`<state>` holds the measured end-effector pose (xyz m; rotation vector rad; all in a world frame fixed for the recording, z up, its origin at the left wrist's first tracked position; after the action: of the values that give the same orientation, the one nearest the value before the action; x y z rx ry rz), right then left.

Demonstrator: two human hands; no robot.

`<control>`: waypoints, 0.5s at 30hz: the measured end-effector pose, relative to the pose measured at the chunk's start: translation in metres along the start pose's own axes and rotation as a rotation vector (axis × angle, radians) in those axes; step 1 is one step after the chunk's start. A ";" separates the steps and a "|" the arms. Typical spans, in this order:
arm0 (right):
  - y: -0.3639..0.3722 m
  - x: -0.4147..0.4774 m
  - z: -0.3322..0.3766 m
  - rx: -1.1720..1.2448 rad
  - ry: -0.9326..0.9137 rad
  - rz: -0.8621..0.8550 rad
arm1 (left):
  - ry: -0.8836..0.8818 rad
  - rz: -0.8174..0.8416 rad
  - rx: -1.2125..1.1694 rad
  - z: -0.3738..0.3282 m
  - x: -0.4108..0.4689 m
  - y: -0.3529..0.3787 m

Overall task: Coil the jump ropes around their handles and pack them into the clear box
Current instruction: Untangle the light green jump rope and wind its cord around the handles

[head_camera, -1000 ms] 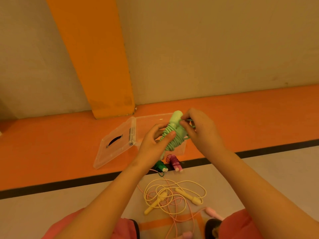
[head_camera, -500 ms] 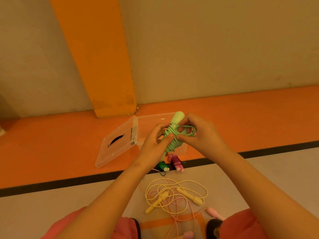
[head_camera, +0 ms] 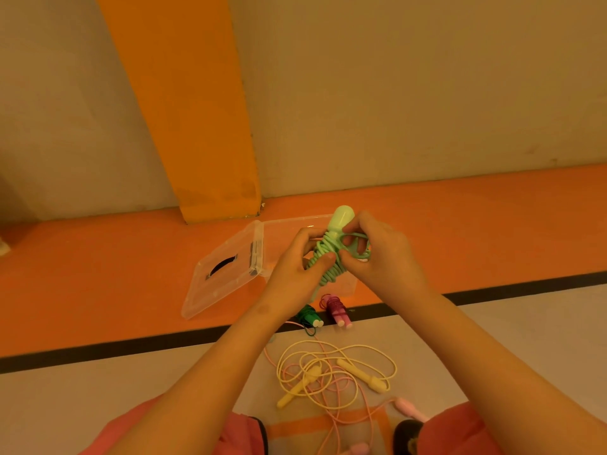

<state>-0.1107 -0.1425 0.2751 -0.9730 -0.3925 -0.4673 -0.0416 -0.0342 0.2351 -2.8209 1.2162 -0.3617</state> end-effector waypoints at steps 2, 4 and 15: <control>0.005 0.001 0.006 -0.096 -0.040 -0.018 | -0.015 -0.039 -0.016 0.002 0.002 -0.002; 0.012 0.001 0.007 -0.134 -0.027 -0.009 | -0.013 -0.115 0.014 0.004 0.004 -0.006; 0.011 0.021 -0.010 -0.073 -0.106 0.025 | -0.076 -0.202 -0.119 0.001 0.021 -0.017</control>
<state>-0.0859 -0.1501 0.2734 -1.0755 -0.4608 -0.4106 -0.0151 -0.0379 0.2402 -3.0375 0.9732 -0.1928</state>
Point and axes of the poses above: each hand's wrist, its own x-axis towards the middle knuckle, its own y-axis out of the palm, z = x × y, the point moved 7 cm from there along x, towards the middle knuckle, and after that the axes turned 4 degrees about z, right-handed, at the moved point
